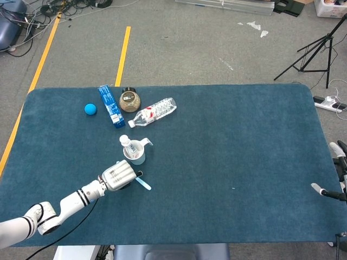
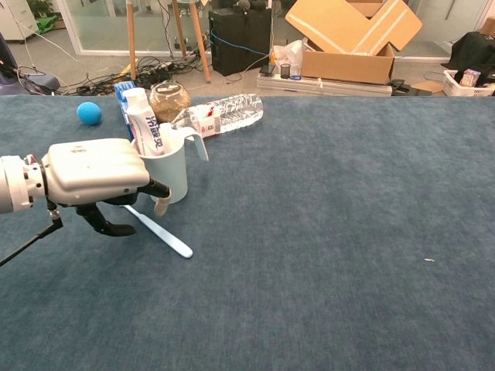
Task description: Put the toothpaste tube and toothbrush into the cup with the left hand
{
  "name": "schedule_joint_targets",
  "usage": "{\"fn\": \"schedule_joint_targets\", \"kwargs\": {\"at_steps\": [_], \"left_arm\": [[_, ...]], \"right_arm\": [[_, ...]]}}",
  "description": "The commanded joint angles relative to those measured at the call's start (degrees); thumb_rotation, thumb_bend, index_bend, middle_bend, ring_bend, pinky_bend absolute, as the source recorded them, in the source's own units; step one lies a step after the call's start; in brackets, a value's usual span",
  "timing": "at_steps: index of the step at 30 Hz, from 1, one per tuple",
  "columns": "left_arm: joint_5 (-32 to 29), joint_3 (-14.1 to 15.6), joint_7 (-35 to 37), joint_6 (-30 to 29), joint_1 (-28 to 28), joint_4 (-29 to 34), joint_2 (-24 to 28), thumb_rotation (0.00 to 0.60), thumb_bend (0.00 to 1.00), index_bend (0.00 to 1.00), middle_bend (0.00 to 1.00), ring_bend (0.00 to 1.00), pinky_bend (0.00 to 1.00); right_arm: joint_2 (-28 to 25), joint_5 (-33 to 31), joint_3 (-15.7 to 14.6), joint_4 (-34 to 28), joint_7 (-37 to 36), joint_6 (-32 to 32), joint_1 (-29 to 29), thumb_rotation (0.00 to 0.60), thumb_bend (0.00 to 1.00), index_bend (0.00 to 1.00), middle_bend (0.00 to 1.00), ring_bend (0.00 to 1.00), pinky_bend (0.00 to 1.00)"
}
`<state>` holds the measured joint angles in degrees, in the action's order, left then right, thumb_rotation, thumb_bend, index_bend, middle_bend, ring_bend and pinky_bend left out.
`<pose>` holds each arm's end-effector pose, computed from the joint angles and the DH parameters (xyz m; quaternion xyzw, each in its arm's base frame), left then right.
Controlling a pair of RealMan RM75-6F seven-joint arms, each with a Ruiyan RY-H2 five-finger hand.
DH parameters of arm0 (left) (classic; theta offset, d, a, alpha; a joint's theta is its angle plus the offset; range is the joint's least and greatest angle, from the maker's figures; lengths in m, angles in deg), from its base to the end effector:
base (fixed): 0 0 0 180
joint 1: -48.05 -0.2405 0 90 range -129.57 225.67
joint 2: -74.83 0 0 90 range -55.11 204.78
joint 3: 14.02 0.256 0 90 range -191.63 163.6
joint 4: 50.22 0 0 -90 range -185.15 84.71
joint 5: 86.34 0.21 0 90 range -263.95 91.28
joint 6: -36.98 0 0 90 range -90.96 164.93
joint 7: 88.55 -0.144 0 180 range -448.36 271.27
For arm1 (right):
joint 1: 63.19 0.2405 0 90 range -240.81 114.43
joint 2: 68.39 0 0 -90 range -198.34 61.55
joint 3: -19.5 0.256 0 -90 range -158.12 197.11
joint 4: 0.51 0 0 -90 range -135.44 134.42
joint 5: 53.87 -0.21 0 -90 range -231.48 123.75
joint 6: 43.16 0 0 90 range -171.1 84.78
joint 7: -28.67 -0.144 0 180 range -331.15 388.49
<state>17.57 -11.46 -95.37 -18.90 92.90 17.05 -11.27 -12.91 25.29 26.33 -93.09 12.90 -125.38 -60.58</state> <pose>-0.1828 0.3273 -0.0197 -0.8975 -0.0863 -0.3045 0.3071 -0.3368 -0.1821 0.2201 0.5103 -0.4468 0.4148 0.6065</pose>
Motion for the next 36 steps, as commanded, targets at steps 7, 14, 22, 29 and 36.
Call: {"fn": "schedule_joint_targets", "kwargs": {"at_steps": [7,14,22,29,36], "left_arm": [[-1.6,0.5,-0.9,2.0,1.3,-1.7,-1.8,0.6,0.3,0.4,1.0,1.0,1.0],[-3.2,0.3,-1.9,2.9,2.0,-2.8,-3.3,0.6,0.3,0.41,1.0,1.0,1.0],[-3.4,1.2,-2.5,3.0,2.4,-3.5,-4.2,0.6,0.3,0.43,1.0,1.0,1.0],[-3.8,1.7,-2.6,3.1,2.7,-3.8,-4.8,0.6,0.3,0.44,1.0,1.0,1.0],[-4.1,1.9,-2.4,2.7,2.9,-4.5,-5.6,0.6,0.3,0.45,1.0,1.0,1.0]], "right_arm": [[-0.2,-0.4,0.2,0.2,-0.7,0.2,-0.1,0.6,0.0,0.0,0.0,0.0,0.6],[-0.3,-0.5,0.3,0.2,-0.7,0.3,-0.1,0.6,0.0,0.0,0.0,0.0,0.6],[-0.3,-0.6,0.4,0.3,-1.0,0.4,-0.1,0.6,0.0,0.0,0.0,0.0,0.6],[-0.3,-0.6,0.4,0.3,-0.9,0.5,-0.1,0.6,0.0,0.0,0.0,0.0,0.6],[-0.4,-0.7,0.4,0.2,-0.9,0.6,-0.1,0.6,0.0,0.0,0.0,0.0,0.6]]}}
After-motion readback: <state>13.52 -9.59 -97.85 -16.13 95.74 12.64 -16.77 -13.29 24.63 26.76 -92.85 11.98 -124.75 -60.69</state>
